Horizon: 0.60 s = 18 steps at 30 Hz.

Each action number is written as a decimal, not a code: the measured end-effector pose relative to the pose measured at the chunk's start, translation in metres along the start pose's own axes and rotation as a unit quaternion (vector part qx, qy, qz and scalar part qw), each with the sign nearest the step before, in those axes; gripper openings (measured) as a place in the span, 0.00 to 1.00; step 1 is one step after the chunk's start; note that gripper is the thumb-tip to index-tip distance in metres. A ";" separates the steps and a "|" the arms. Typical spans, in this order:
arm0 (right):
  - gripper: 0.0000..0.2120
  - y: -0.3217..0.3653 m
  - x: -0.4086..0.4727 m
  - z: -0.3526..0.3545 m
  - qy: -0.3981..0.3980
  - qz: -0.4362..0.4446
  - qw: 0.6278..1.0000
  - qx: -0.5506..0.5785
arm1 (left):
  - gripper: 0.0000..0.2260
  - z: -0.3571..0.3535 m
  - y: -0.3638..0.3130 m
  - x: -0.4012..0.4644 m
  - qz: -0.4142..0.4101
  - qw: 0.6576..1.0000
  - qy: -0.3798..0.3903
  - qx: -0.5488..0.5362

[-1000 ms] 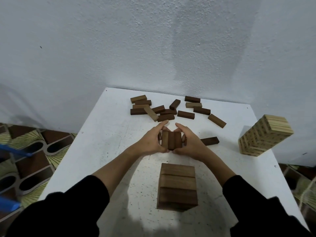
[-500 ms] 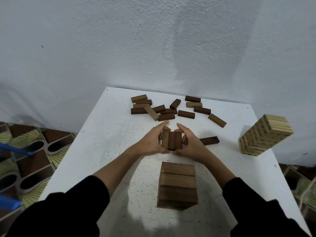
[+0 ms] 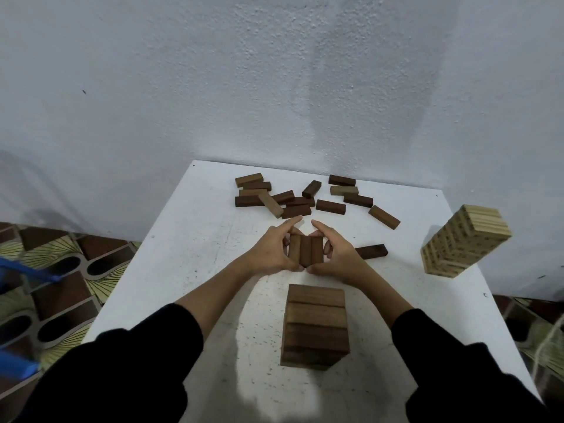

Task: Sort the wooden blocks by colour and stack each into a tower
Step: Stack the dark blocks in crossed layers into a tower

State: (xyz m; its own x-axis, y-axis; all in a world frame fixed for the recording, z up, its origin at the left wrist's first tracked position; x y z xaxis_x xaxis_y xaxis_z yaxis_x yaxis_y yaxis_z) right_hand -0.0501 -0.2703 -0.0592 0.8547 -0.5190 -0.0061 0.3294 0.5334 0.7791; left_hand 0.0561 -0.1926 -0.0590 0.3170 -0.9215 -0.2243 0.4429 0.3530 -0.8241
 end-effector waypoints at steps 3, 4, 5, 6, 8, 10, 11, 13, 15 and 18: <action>0.43 0.021 -0.004 0.018 -0.022 0.016 1.000 0.010 | 0.47 0.012 -0.018 -0.006 -0.028 1.000 -0.013 0.003; 0.43 0.031 -0.005 0.026 -0.036 0.037 0.999 -0.005 | 0.46 0.017 -0.027 -0.009 -0.046 0.999 -0.018 -0.002; 0.43 0.043 -0.007 0.034 -0.047 0.061 0.997 -0.021 | 0.46 0.023 -0.037 -0.013 -0.065 0.998 -0.021 -0.012; 0.43 0.055 -0.011 0.042 -0.056 0.080 0.995 -0.030 | 0.46 0.029 -0.048 -0.018 -0.083 0.996 -0.025 -0.023; 0.42 0.078 -0.019 0.058 -0.068 0.096 0.993 -0.033 | 0.46 0.042 -0.067 -0.029 -0.107 0.993 -0.034 -0.039; 0.42 0.099 -0.030 0.070 -0.072 0.106 0.991 -0.025 | 0.46 0.053 -0.084 -0.043 -0.126 0.990 -0.045 -0.046; 0.43 0.109 -0.037 0.075 -0.073 0.112 0.991 -0.016 | 0.46 0.057 -0.092 -0.052 -0.134 0.989 -0.048 -0.047; 0.44 0.124 -0.051 0.080 -0.075 0.121 0.990 0.004 | 0.46 0.060 -0.104 -0.071 -0.145 0.987 -0.057 -0.049; 0.44 0.135 -0.064 0.082 -0.077 0.121 0.990 0.017 | 0.45 0.062 -0.113 -0.088 -0.151 0.985 -0.066 -0.051; 0.43 0.146 -0.087 0.079 -0.078 0.126 0.988 0.030 | 0.45 0.058 -0.120 -0.114 -0.161 0.983 -0.069 -0.049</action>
State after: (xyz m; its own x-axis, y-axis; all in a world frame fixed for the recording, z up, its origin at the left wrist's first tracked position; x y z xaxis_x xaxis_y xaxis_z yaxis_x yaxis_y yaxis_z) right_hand -0.1082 -0.2001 0.1042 0.8326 -0.4739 0.2867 0.0853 0.6211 0.7791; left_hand 0.0153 -0.1209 0.0955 0.2875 -0.9498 0.1236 0.4586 0.0232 -0.8884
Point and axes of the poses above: each hand's wrist, its own x-axis towards the middle knuckle, its own z-axis out of the back of the hand, y = z × x, the point moved 8 cm from there along x, towards the middle knuckle, and after that the axes turned 7 degrees about z, right-handed, at the moved point
